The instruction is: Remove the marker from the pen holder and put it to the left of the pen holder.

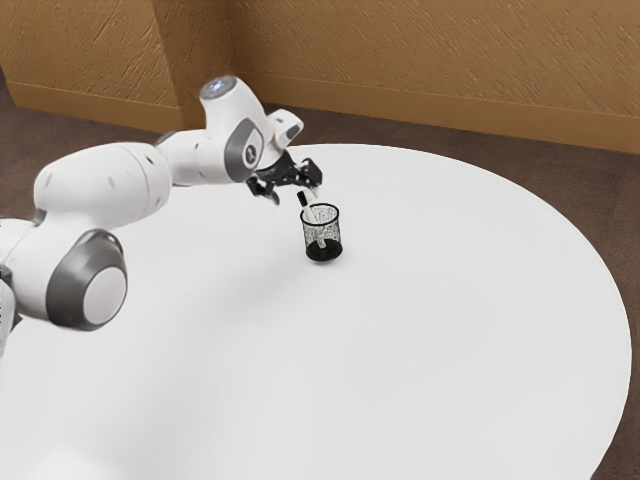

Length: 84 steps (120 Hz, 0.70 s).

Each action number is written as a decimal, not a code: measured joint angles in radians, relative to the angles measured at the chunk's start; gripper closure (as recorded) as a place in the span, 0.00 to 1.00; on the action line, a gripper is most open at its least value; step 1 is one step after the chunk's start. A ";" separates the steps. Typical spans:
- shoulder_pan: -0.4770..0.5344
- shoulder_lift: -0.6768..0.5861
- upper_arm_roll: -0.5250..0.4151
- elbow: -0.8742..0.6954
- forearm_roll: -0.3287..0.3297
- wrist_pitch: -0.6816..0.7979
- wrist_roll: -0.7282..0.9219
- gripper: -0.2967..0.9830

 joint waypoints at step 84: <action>0.024 0.068 -0.043 0.041 0.090 0.138 0.080 0.32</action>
